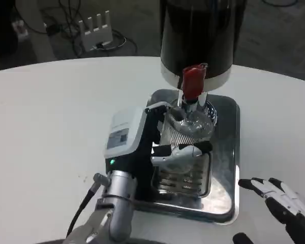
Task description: Grasp the cup under the faucet to collect the drink, then remove the cup.
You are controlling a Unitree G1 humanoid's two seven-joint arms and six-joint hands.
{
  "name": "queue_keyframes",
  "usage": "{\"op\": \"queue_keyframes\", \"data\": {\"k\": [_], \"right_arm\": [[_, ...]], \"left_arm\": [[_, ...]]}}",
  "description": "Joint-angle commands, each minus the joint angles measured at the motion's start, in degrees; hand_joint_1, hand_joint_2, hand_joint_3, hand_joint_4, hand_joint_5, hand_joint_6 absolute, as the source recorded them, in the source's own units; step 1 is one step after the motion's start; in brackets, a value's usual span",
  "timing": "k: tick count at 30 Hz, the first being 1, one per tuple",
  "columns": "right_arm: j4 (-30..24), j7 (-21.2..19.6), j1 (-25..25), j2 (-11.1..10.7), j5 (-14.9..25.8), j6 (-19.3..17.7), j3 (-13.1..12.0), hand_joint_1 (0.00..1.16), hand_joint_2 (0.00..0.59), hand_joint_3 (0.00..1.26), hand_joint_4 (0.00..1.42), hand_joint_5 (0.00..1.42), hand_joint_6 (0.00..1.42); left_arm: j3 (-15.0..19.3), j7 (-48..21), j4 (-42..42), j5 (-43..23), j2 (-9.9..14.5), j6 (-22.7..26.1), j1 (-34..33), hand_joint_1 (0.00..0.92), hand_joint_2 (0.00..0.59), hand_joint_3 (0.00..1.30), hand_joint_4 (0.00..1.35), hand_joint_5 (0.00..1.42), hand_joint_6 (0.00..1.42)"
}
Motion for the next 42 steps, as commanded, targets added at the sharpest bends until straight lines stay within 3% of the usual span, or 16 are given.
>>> {"op": "queue_keyframes", "data": {"k": [1,10,12,14,15,17,18,19,22,34,42], "right_arm": [[0.1,-0.8,0.7,-0.1,0.5,-0.9,-0.4,0.44,0.42,0.14,0.08,0.0,0.0],[0.4,-1.0,0.8,-0.1,1.0,-1.1,-0.8,0.44,0.42,0.14,0.08,0.0,0.0],[0.5,-1.1,0.8,-0.1,0.9,-1.2,-0.6,0.44,0.42,0.14,0.08,0.0,0.0],[0.5,-1.1,0.7,-0.1,0.8,-1.3,-0.4,0.44,0.42,0.14,0.08,0.0,0.0],[0.5,-1.2,0.7,-0.1,0.8,-1.3,-0.4,0.44,0.42,0.14,0.08,0.0,0.0],[0.5,-1.4,0.8,-0.1,0.9,-1.3,-0.5,0.44,0.421,0.14,0.08,0.0,0.0],[0.5,-1.4,0.7,-0.1,1.0,-1.3,-0.4,0.44,0.423,0.14,0.08,0.0,0.0],[0.6,-1.4,0.7,-0.1,1.0,-1.3,-0.4,0.44,0.424,0.14,0.08,0.0,0.0],[0.6,-1.6,0.5,0.1,0.9,-1.3,-0.2,0.43,0.426,0.14,0.08,0.0,0.0],[0.7,-1.6,0.6,0.1,1.0,-1.2,0.0,0.42,0.429,0.14,0.09,0.0,0.0],[0.6,-1.7,0.9,0.3,1.6,-1.1,-0.3,0.42,0.429,0.14,0.09,0.0,0.0]], "left_arm": [[-0.9,-1.0,0.7,-0.4,-0.5,0.7,-1.3,0.521,0.041,0.8,0.78,0.95,1.16],[-1.4,-1.3,0.6,-0.7,-0.8,0.8,-1.0,0.509,0.042,0.8,0.77,0.94,1.15],[-1.3,-1.5,0.6,-1.1,-0.7,0.8,-0.8,0.5,0.046,0.75,0.74,0.93,1.13],[-1.3,-2.1,0.8,-1.4,-0.4,0.7,-0.8,0.443,0.065,0.61,0.66,0.88,1.09],[-1.3,-2.5,0.8,-1.6,-0.1,0.6,-0.7,0.337,0.092,0.48,0.58,0.8,1.0],[-1.2,-3.4,0.8,-2.3,0.6,0.0,-0.3,0.185,0.034,0.11,0.24,0.47,0.6],[-1.1,-4.0,0.9,-2.7,0.8,-0.3,-0.1,0.147,0.007,0.02,0.12,0.37,0.5],[-0.9,-4.6,0.9,-3.1,1.1,-0.5,0.0,0.109,0.001,0.0,0.02,0.28,0.41],[-0.7,-6.3,1.1,-3.9,1.4,-1.1,0.1,0.047,0.0,0.0,0.0,0.19,0.26],[-0.5,-9.3,0.9,-6.0,1.5,-2.1,1.3,0.038,0.002,0.0,0.0,0.16,0.21],[-1.1,-13.3,1.2,-6.7,1.4,-1.7,1.8,0.011,0.0,0.0,0.0,0.0,0.02]]}}
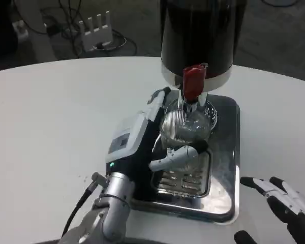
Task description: Grasp the cup under the faucet to collect the drink, then remove the cup.
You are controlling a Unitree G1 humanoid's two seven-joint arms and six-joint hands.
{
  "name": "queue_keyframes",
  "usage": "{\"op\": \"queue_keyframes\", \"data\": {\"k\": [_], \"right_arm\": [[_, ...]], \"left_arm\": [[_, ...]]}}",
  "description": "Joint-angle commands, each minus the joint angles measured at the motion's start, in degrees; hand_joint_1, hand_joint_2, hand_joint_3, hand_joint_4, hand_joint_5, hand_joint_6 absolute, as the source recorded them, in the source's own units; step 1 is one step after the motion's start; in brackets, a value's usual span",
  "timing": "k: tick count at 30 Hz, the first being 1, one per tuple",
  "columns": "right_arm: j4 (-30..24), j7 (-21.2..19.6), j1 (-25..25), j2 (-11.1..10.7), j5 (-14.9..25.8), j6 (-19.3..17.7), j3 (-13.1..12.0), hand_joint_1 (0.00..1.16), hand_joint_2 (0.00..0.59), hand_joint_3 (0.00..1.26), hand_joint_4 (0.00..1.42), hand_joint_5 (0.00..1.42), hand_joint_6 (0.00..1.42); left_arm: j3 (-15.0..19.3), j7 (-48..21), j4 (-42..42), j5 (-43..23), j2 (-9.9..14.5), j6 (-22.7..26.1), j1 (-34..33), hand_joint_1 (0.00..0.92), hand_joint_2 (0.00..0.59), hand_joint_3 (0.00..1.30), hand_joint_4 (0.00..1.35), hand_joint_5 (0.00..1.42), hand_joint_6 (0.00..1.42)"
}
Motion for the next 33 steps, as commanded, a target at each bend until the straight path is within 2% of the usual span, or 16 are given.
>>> {"op": "queue_keyframes", "data": {"k": [1,9,12,18,21,23,27,33], "right_arm": [[0.2,-0.7,0.8,0.1,0.8,-0.7,-0.3,0.42,0.429,0.14,0.09,0.0,0.0],[0.0,-0.8,1.3,0.1,1.1,-1.0,-0.2,0.42,0.429,0.14,0.09,0.0,0.0],[-0.1,-0.8,1.6,0.0,1.3,-1.2,-0.5,0.42,0.429,0.14,0.09,0.0,0.0],[-0.4,-1.0,2.3,0.1,1.7,-1.7,-1.1,0.42,0.429,0.14,0.09,0.0,0.0],[-0.2,-1.0,2.4,0.2,1.7,-1.9,-0.9,0.42,0.429,0.14,0.09,0.0,0.0],[0.0,-0.9,2.2,0.2,1.5,-2.0,-0.4,0.42,0.429,0.14,0.09,0.0,0.0],[-0.1,-0.7,1.8,0.3,1.1,-1.7,0.4,0.42,0.429,0.14,0.09,0.0,0.0],[-0.2,-0.9,2.2,0.2,1.3,-1.7,0.1,0.42,0.439,0.15,0.09,0.0,0.0]], "left_arm": [[-0.3,-3.0,0.5,-0.4,-0.1,0.3,1.4,0.01,0.0,0.0,0.0,0.0,0.02],[-0.2,-6.0,0.9,-0.9,-0.5,-0.4,1.7,0.0,0.081,0.0,0.0,0.0,0.0],[-0.2,-6.5,0.9,-1.0,-0.7,-0.7,2.0,0.0,0.088,0.0,0.0,0.0,0.0],[0.9,-4.4,-0.9,-1.4,-0.3,-1.5,3.9,0.0,0.068,0.0,0.0,0.0,0.0],[2.5,-2.9,-3.1,-2.1,0.9,-3.1,6.2,0.0,0.016,0.0,0.0,0.0,0.0],[3.5,-2.8,-4.8,-2.7,1.8,-3.7,8.0,0.0,0.002,0.0,0.0,0.0,0.0],[4.4,-5.6,-7.3,-3.6,3.3,-2.8,9.8,0.0,0.0,0.0,0.0,0.0,0.0],[4.3,-7.7,-9.5,-3.1,3.6,-0.6,10.1,0.0,0.0,0.0,0.0,0.0,0.0]]}}
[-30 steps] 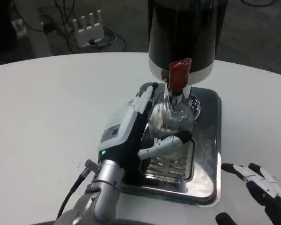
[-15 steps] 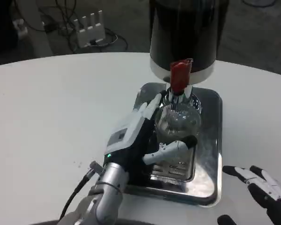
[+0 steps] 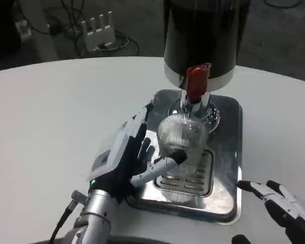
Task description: Grasp the cup under the faucet to collect the drink, then remove the cup.
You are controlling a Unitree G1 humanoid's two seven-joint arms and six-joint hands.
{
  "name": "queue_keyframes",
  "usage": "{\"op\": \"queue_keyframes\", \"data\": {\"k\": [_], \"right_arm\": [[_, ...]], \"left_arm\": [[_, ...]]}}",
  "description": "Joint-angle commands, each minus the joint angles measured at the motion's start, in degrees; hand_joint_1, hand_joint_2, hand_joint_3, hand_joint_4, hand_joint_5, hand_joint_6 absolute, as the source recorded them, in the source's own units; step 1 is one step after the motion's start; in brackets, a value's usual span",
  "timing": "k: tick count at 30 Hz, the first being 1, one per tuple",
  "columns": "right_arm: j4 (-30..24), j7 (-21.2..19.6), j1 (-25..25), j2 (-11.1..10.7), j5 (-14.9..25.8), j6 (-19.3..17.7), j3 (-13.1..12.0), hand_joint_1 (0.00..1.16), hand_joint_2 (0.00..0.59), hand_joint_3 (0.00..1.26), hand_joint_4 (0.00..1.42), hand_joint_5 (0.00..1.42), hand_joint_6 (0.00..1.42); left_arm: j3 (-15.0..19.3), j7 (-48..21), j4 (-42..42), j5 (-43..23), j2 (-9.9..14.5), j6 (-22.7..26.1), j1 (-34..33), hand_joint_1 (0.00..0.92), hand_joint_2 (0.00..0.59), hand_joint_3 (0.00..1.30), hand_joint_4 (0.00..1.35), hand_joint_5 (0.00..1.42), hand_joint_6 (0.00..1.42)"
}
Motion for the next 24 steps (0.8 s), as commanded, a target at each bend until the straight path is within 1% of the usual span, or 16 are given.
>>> {"op": "queue_keyframes", "data": {"k": [1,11,15,19,22,24], "right_arm": [[-0.1,-0.6,0.8,0.0,0.3,-0.5,-0.6,0.42,0.441,0.15,0.1,0.0,0.0],[-0.1,-0.6,0.6,0.2,0.2,-0.6,0.1,0.43,0.443,0.16,0.1,0.0,0.0],[0.1,-0.6,0.4,0.2,0.3,-0.5,0.2,0.43,0.443,0.16,0.11,0.0,0.0],[0.3,-1.0,0.8,0.4,0.4,-0.7,0.0,0.42,0.451,0.16,0.12,0.0,0.0],[0.6,-1.4,1.1,0.5,0.6,-0.9,-0.2,0.42,0.452,0.16,0.12,0.0,0.0],[0.8,-1.7,1.3,0.6,0.7,-0.9,-0.2,0.42,0.452,0.16,0.12,0.0,0.0]], "left_arm": [[-0.1,-1.9,-1.8,-0.2,0.3,1.6,1.2,0.0,0.0,0.0,0.0,0.0,0.0],[0.4,-7.9,-5.2,-1.3,1.0,2.4,2.7,0.0,0.0,0.0,0.0,0.0,0.0],[0.2,-14.8,-7.5,-3.6,1.9,2.5,3.2,0.0,0.0,0.0,0.0,0.0,0.0],[1.3,-19.0,-13.7,-5.6,3.0,4.3,5.9,0.0,0.0,0.0,0.0,0.0,0.0],[3.6,-21.1,-20.9,-7.7,4.9,6.0,9.6,0.0,0.0,0.0,0.0,0.0,0.0],[5.8,-22.5,-26.3,-9.3,6.2,7.3,12.8,0.0,0.0,0.0,0.0,0.0,0.0]]}}
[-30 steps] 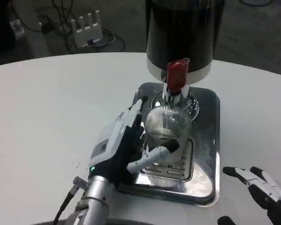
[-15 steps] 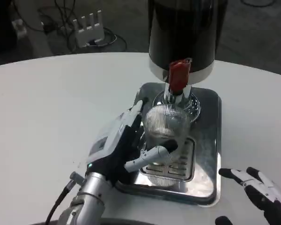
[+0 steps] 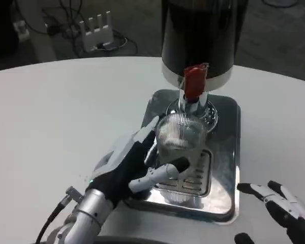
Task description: Grasp the cup under the faucet to collect the drink, then remove the cup.
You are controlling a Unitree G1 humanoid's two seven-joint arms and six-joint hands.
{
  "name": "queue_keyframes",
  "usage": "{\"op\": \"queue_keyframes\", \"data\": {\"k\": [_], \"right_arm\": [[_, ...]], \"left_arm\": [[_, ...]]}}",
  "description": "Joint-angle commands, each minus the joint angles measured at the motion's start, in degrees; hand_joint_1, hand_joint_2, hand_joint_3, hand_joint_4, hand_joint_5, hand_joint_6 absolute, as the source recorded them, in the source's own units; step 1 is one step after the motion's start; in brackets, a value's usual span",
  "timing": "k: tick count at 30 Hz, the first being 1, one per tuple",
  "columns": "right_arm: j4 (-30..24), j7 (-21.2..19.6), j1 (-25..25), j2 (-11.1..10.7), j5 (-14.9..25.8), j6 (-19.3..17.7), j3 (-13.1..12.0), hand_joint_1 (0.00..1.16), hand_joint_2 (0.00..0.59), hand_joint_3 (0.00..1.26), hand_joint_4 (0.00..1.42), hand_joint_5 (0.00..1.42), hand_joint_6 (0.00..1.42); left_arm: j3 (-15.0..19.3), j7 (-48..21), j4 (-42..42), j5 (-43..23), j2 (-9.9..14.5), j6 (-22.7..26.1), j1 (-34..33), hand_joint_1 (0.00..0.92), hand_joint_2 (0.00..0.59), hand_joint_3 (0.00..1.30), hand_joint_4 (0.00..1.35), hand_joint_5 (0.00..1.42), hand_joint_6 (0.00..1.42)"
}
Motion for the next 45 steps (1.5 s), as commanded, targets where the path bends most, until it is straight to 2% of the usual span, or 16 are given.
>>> {"op": "queue_keyframes", "data": {"k": [1,5,10,15,18,20,27,32,37,45], "right_arm": [[0.5,-1.1,0.7,0.4,0.7,-0.9,-0.3,0.42,0.452,0.16,0.12,0.0,0.0],[0.9,-1.1,0.2,0.3,0.7,-0.8,0.2,0.42,0.455,0.16,0.12,0.0,0.0],[0.9,-1.1,0.1,0.3,0.6,-0.7,0.5,0.42,0.459,0.16,0.12,0.0,0.0],[0.9,-1.2,0.0,0.3,0.7,-0.6,0.3,0.42,0.46,0.16,0.12,0.0,0.0],[0.8,-1.4,0.1,0.4,0.7,-0.6,0.0,0.42,0.46,0.16,0.12,0.0,0.0],[0.8,-1.6,0.2,0.6,0.8,-0.6,-0.1,0.42,0.46,0.16,0.12,0.0,0.0],[0.8,-2.0,0.6,0.7,1.2,-0.9,-0.6,0.42,0.462,0.16,0.12,0.0,0.0],[0.7,-2.2,0.9,0.7,1.2,-1.1,-0.4,0.42,0.465,0.16,0.12,0.0,0.0],[0.6,-2.2,0.9,0.8,0.9,-1.1,0.2,0.42,0.466,0.17,0.12,0.0,0.0],[0.3,-2.3,1.8,0.8,1.0,-1.4,0.0,0.42,0.467,0.17,0.12,0.0,0.0]], "left_arm": [[4.1,-2.6,-9.6,-3.4,2.8,3.1,6.4,0.0,0.0,0.0,0.0,0.0,0.0],[8.5,-4.2,-19.9,-6.4,4.3,5.8,12.6,0.0,0.0,0.0,0.0,0.0,0.0],[12.4,-7.7,-27.6,-12.1,4.6,8.9,15.3,0.0,0.0,0.0,0.0,0.0,0.0],[15.3,-18.8,-32.6,-25.7,4.9,13.6,12.2,0.0,0.0,0.0,0.0,0.0,0.0],[15.5,-25.9,-34.9,-32.5,5.6,17.6,10.1,0.0,0.0,0.0,0.0,0.0,0.0],[15.8,-28.3,-36.1,-34.9,5.6,19.5,9.4,0.0,0.005,0.0,0.0,0.0,0.0],[17.9,-29.3,-43.7,-39.1,4.9,23.6,8.1,0.0,0.015,0.0,0.0,0.0,0.0],[19.9,-26.0,-51.1,-39.7,3.9,27.2,8.9,0.0,0.017,0.0,0.0,0.05,0.05],[20.8,-26.2,-51.1,-42.2,3.9,30.1,6.9,0.0,0.025,0.0,0.0,0.1,0.08],[19.4,-27.1,-51.3,-43.0,3.0,31.5,6.4,0.0,0.032,0.01,0.0,0.13,0.12]]}}
